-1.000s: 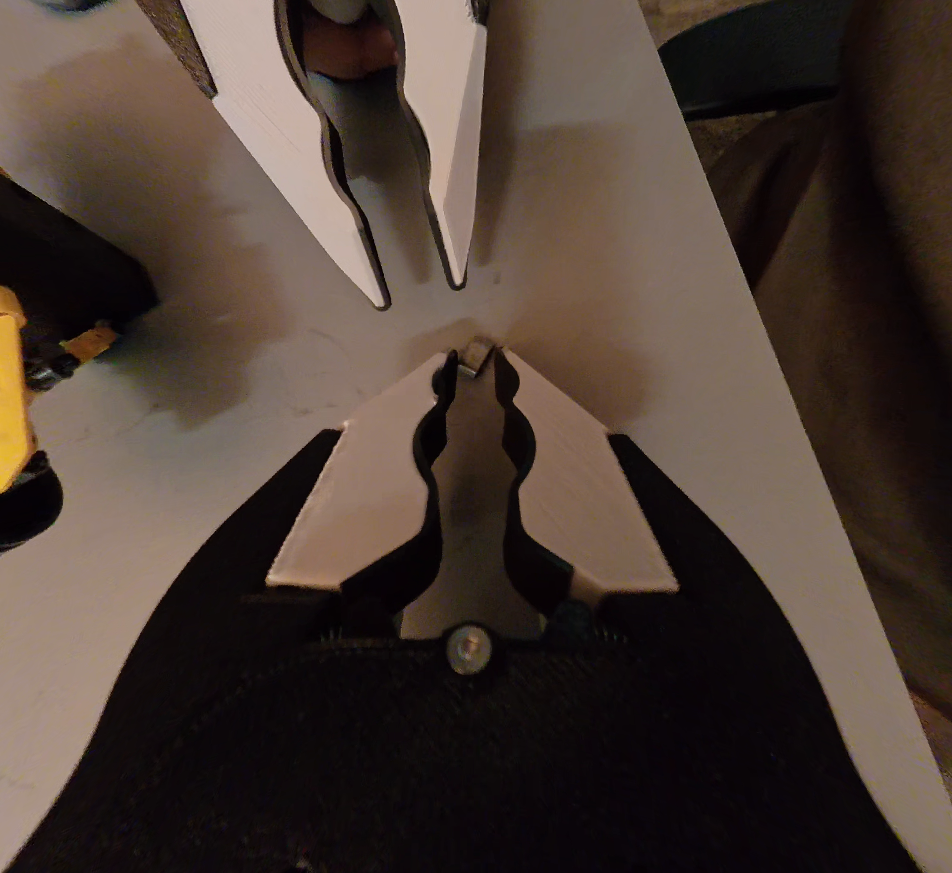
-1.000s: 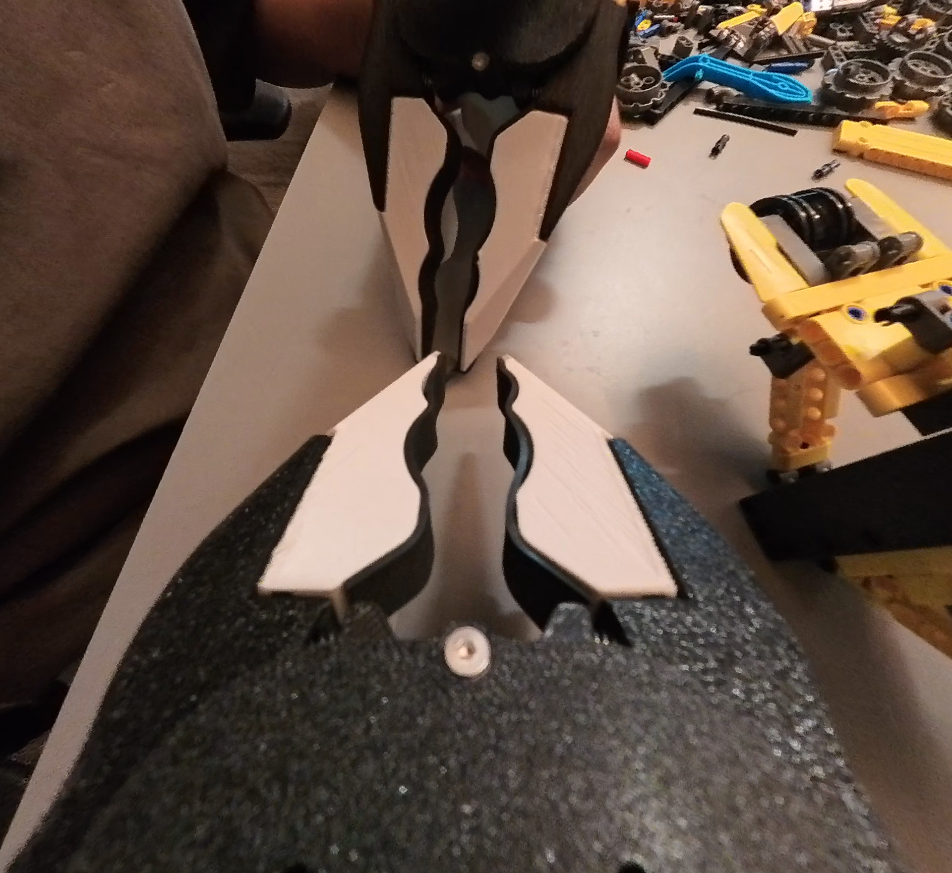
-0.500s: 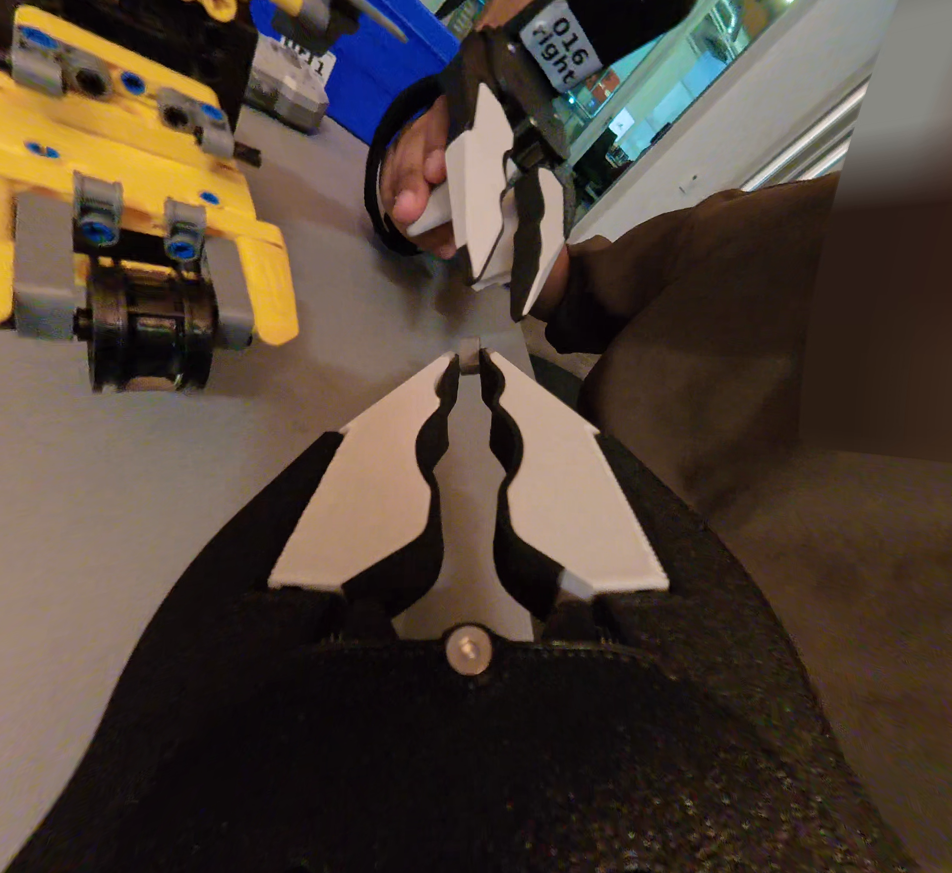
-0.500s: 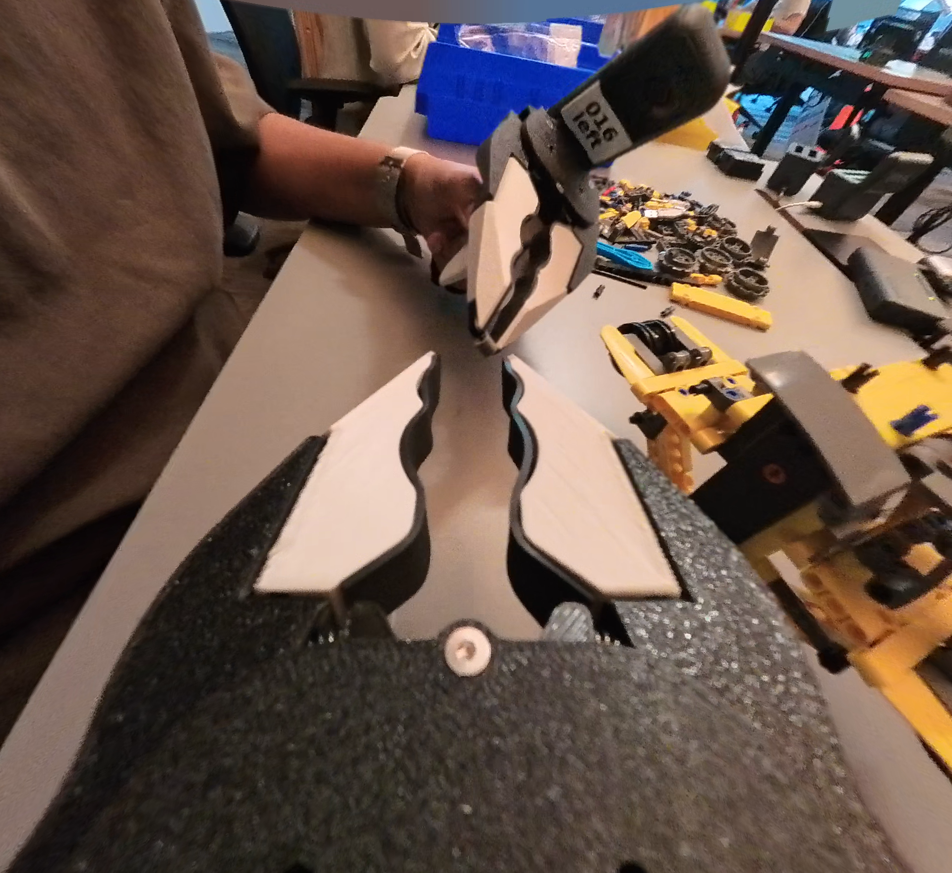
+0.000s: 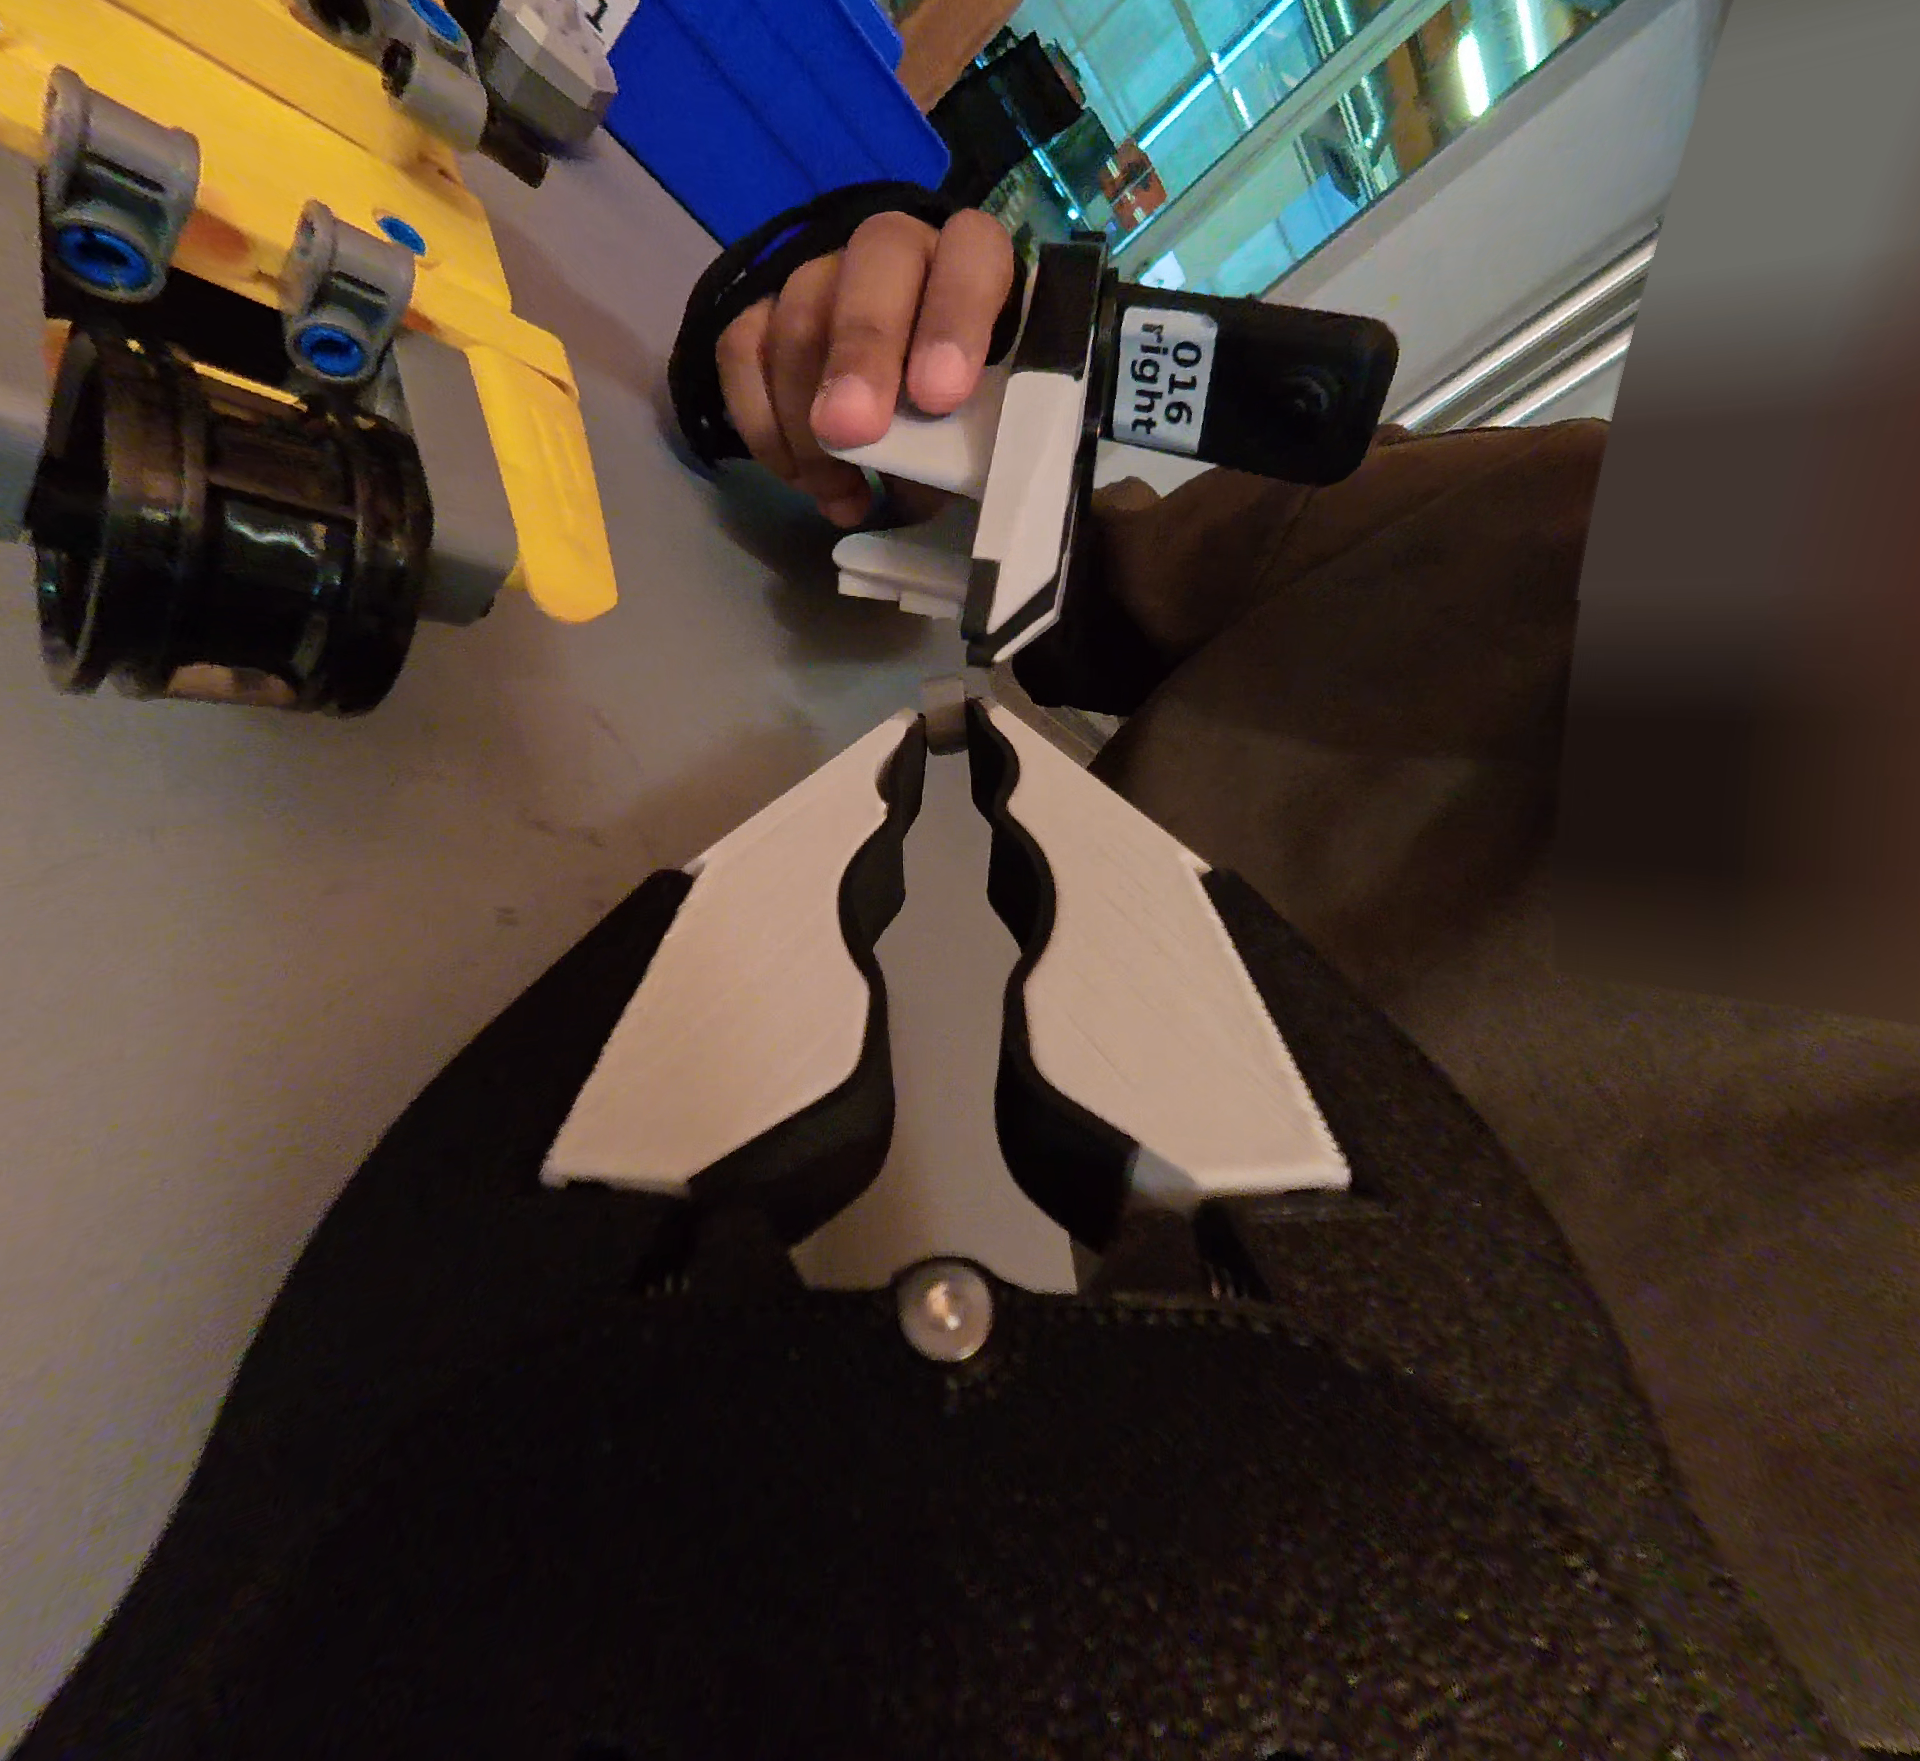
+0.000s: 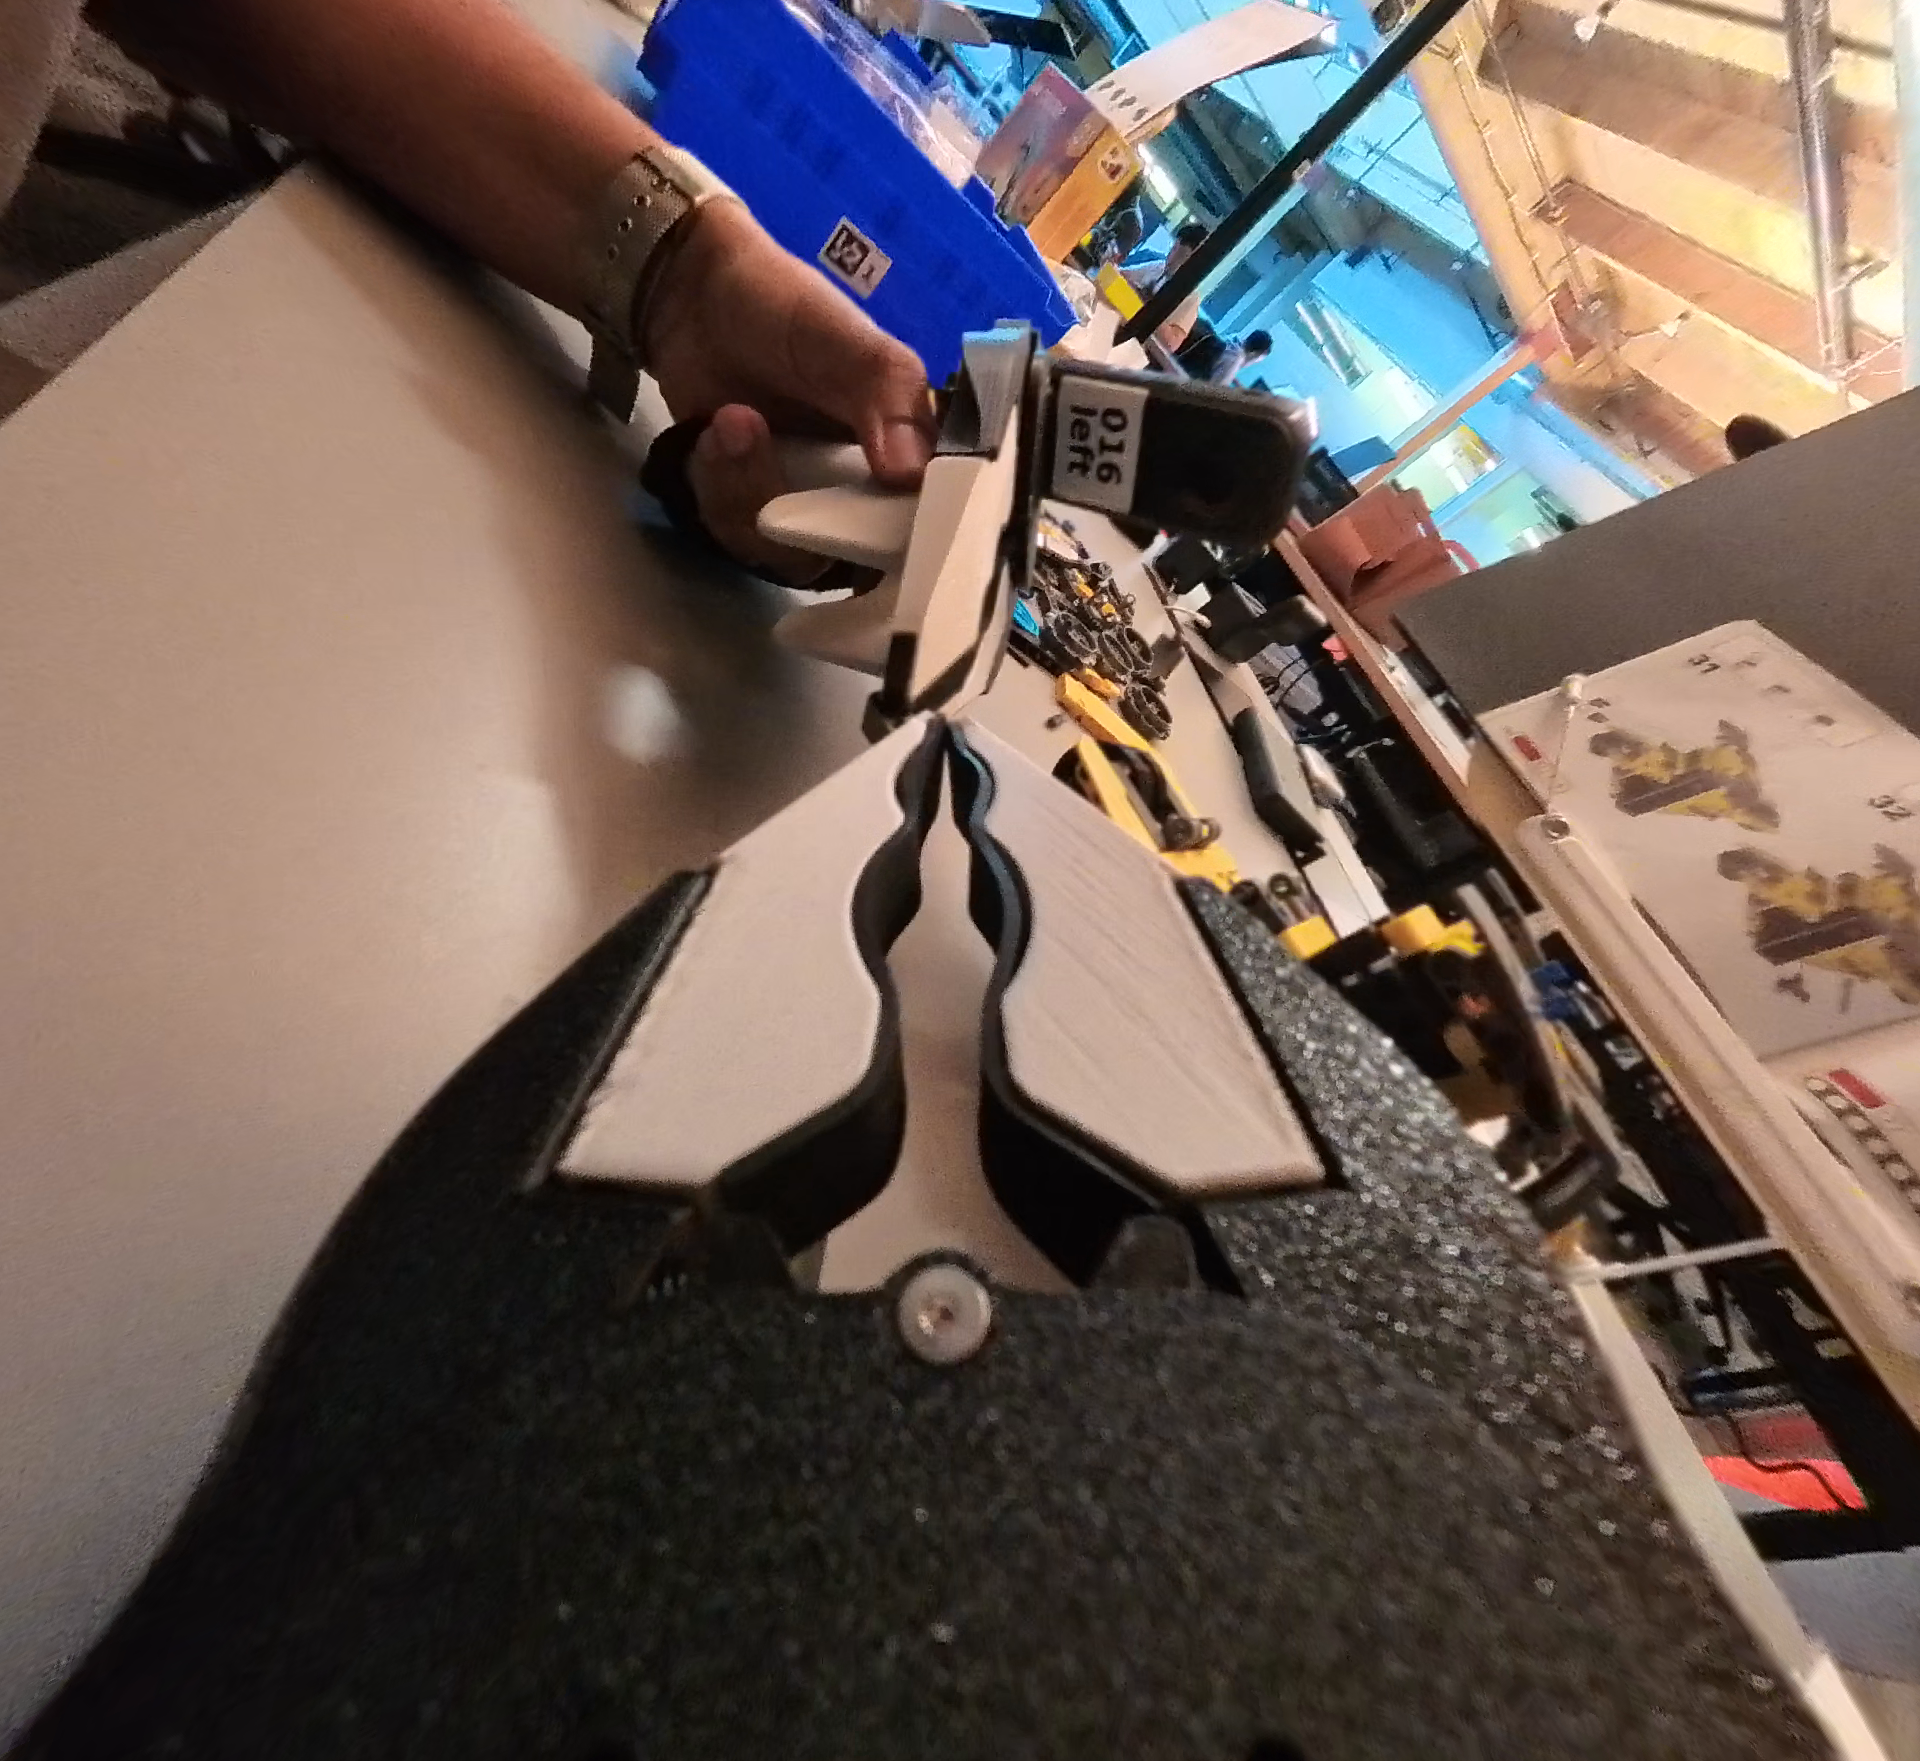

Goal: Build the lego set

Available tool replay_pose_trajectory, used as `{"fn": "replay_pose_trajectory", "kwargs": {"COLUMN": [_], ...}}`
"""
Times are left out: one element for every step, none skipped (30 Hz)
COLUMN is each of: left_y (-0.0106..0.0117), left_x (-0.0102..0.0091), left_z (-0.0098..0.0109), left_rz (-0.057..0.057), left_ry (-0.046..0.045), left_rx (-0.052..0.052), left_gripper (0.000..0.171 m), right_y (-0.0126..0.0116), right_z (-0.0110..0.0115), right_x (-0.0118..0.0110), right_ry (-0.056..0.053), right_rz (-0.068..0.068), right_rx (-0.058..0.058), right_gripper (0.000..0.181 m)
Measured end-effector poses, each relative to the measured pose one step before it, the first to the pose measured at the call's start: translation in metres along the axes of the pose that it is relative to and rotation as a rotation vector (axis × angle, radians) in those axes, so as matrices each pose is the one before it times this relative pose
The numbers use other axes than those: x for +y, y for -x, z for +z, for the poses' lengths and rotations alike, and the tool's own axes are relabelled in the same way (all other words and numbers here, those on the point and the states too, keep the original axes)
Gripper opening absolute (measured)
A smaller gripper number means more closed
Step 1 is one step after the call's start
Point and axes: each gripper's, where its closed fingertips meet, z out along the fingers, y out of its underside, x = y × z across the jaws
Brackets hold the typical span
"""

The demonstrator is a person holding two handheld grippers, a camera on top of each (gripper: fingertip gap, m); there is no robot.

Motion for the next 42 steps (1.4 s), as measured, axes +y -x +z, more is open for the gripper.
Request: {"fn": "replay_pose_trajectory", "kwargs": {"left_y": [0.00066, 0.00112, 0.00017, 0.00017, 0.00021, -0.00016, -0.00023, -0.00019, -0.00022, -0.00029, -0.00041, -0.00050, -0.00025, 0.00035, 0.00029, -0.00013, -0.00118, -0.00095, 0.00166, 0.00449, 0.00435, 0.00328, 0.00192, 0.00026, -0.00134, -0.00188, -0.00165, -0.00076, -0.00008, 0.00016, -0.00020, -0.00058, -0.00029, -0.00001, -0.00006, -0.00003, 0.00075, 0.00214, 0.00228, 0.00132, 0.00025, 0.00016], "left_x": [0.00082, 0.00133, 0.00044, -0.00007, 0.00004, -0.00026, -0.00040, -0.00002, 0.00035, 0.00027, 0.00011, 0.00035, 0.00080, 0.00061, -0.00038, -0.00086, -0.00066, -0.00056, -0.00147, -0.00138, -0.00131, -0.00227, -0.00484, -0.00680, -0.00626, -0.00516, -0.00430, -0.00313, -0.00172, -0.00097, -0.00028, 0.00018, 0.00096, 0.00167, 0.00166, 0.00144, 0.00112, 0.00029, -0.00036, -0.00116, -0.00154, -0.00197], "left_z": [0.00054, 0.00032, 0.00011, 0.00009, 0.00021, 0.00004, -0.00002, -0.00001, 0.00005, 0.00041, 0.00074, 0.00091, 0.00105, 0.00060, -0.00025, -0.00074, -0.00082, -0.00094, -0.00108, -0.00148, -0.00190, -0.00224, -0.00288, -0.00316, -0.00304, -0.00261, -0.00208, -0.00134, -0.00075, -0.00018, 0.00014, 0.00064, 0.00100, 0.00125, 0.00136, 0.00117, 0.00088, 0.00028, -0.00005, -0.00053, -0.00069, -0.00094], "left_rz": [-0.0005, 0.0006, -0.0026, -0.0038, -0.0035, -0.0017, -0.0028, -0.0024, -0.0010, 0.0001, 0.0010, -0.0006, -0.0016, -0.0003, -0.0001, 0.0034, 0.0131, 0.0164, 0.0139, 0.0148, 0.0222, 0.0290, 0.0338, 0.0317, 0.0248, 0.0174, 0.0131, 0.0107, 0.0091, 0.0081, 0.0071, 0.0076, 0.0056, 0.0025, 0.0026, 0.0023, 0.0041, 0.0087, 0.0109, 0.0101, 0.0056, 0.0019], "left_ry": [0.00434, 0.00756, 0.00233, -0.00110, 0.00019, -0.00265, -0.00301, -0.00035, 0.00114, 0.00132, 0.00059, 0.00131, 0.00412, 0.00337, -0.00219, -0.00477, -0.00215, -0.00069, -0.00315, -0.00208, -0.00143, -0.00666, -0.02311, -0.03789, -0.03544, -0.02925, -0.02620, -0.02036, -0.01141, -0.00599, -0.00148, 0.00055, 0.00474, 0.00955, 0.00878, 0.00722, 0.00535, 0.00006, -0.00417, -0.00818, -0.00985, -0.01192], "left_rx": [-0.0034, -0.0057, 0.0003, 0.0011, 0.0011, 0.0027, 0.0032, 0.0028, 0.0025, 0.0020, 0.0024, 0.0031, 0.0020, -0.0016, -0.0022, 0.0002, 0.0042, -0.0010, -0.0203, -0.0395, -0.0421, -0.0375, -0.0308, -0.0191, -0.0045, 0.0034, 0.0037, -0.0003, -0.0033, -0.0041, -0.0022, -0.0007, -0.0014, -0.0023, -0.0006, -0.0008, -0.0070, -0.0163, -0.0189, -0.0124, -0.0046, -0.0018], "left_gripper": [0.004, 0.004, 0.003, 0.003, 0.003, 0.004, 0.004, 0.004, 0.004, 0.004, 0.004, 0.004, 0.004, 0.004, 0.003, 0.004, 0.004, 0.009, 0.021, 0.031, 0.037, 0.040, 0.040, 0.039, 0.038, 0.036, 0.033, 0.032, 0.031, 0.031, 0.031, 0.031, 0.031, 0.031, 0.031, 0.031, 0.031, 0.031, 0.030, 0.030, 0.029, 0.029], "right_y": [0.00224, 0.00152, 0.00062, -0.00016, 0.00040, 0.00159, 0.00203, 0.00098, -0.00010, 0.00105, 0.00144, 0.00132, 0.00138, 0.00105, 0.00011, -0.00074, -0.00051, -0.00051, -0.00080, -0.00032, -0.00042, -0.00114, -0.00107, -0.00018, 0.00013, 0.00099, 0.00184, 0.00224, 0.00233, 0.00186, 0.00102, 0.00004, -0.00018, -0.00025, 0.00013, 0.00036, 0.00032, 0.00000, 0.00015, 0.00046, 0.00044, 0.00021], "right_z": [0.00077, 0.00030, -0.00026, -0.00056, -0.00095, -0.00089, -0.00030, 0.00029, 0.00059, 0.00068, 0.00069, 0.00065, 0.00063, 0.00034, 0.00014, 0.00012, -0.00016, -0.00013, 0.00012, 0.00033, 0.00043, 0.00078, 0.00089, 0.00122, 0.00140, 0.00154, 0.00176, 0.00192, 0.00178, 0.00141, 0.00071, -0.00018, -0.00033, 0.00005, 0.00050, 0.00082, 0.00102, 0.00094, 0.00076, 0.00043, 0.00031, 0.00032], "right_x": [0.00155, 0.00076, 0.00041, 0.00017, -0.00019, -0.00056, -0.00028, 0.00027, 0.00091, 0.00090, 0.00077, 0.00064, 0.00043, 0.00027, 0.00031, 0.00010, -0.00020, 0.00057, 0.00194, 0.00277, 0.00275, 0.00288, 0.00349, 0.00454, 0.00533, 0.00582, 0.00587, 0.00582, 0.00503, 0.00364, 0.00137, -0.00007, -0.00020, 0.00037, 0.00137, 0.00212, 0.00214, 0.00161, 0.00108, 0.00067, 0.00041, 0.00065], "right_ry": [0.0102, 0.0059, 0.0022, -0.0007, -0.0026, -0.0046, -0.0017, 0.0039, 0.0080, 0.0061, 0.0045, 0.0049, 0.0047, 0.0032, 0.0028, 0.0022, 0.0002, 0.0031, 0.0114, 0.0157, 0.0162, 0.0189, 0.0246, 0.0321, 0.0372, 0.0385, 0.0395, 0.0399, 0.0345, 0.0248, 0.0086, -0.0015, -0.0031, 0.0014, 0.0085, 0.0135, 0.0141, 0.0114, 0.0076, 0.0048, 0.0033, 0.0037], "right_rz": [0.0050, 0.0171, 0.0232, 0.0249, 0.0234, 0.0256, 0.0279, 0.0193, 0.0074, -0.0018, -0.0060, -0.0081, -0.0077, -0.0053, -0.0015, 0.0027, 0.0057, 0.0077, 0.0090, 0.0098, 0.0111, 0.0143, 0.0189, 0.0232, 0.0250, 0.0255, 0.0284, 0.0315, 0.0290, 0.0236, 0.0135, 0.0066, 0.0038, 0.0060, 0.0073, 0.0052, 0.0021, -0.0004, -0.0027, -0.0039, -0.0031, -0.0015], "right_rx": [-0.0113, -0.0139, -0.0125, -0.0106, -0.0144, -0.0217, -0.0228, -0.0137, -0.0021, -0.0054, -0.0041, -0.0024, -0.0034, -0.0033, 0.0009, 0.0039, 0.0001, -0.0011, -0.0010, -0.0048, -0.0049, 0.0005, -0.0019, -0.0079, -0.0117, -0.0195, -0.0271, -0.0298, -0.0302, -0.0251, -0.0162, -0.0050, -0.0023, -0.0031, -0.0045, -0.0059, -0.0038, -0.0002, 0.0000, -0.0010, -0.0010, -0.0013], "right_gripper": [0.000, 0.000, 0.001, 0.003, 0.006, 0.012, 0.014, 0.014, 0.015, 0.015, 0.014, 0.012, 0.010, 0.009, 0.008, 0.008, 0.007, 0.007, 0.007, 0.007, 0.007, 0.007, 0.007, 0.007, 0.007, 0.007, 0.007, 0.007, 0.007, 0.007, 0.007, 0.007, 0.007, 0.007, 0.007, 0.007, 0.007, 0.007, 0.007, 0.007, 0.007, 0.007]}}
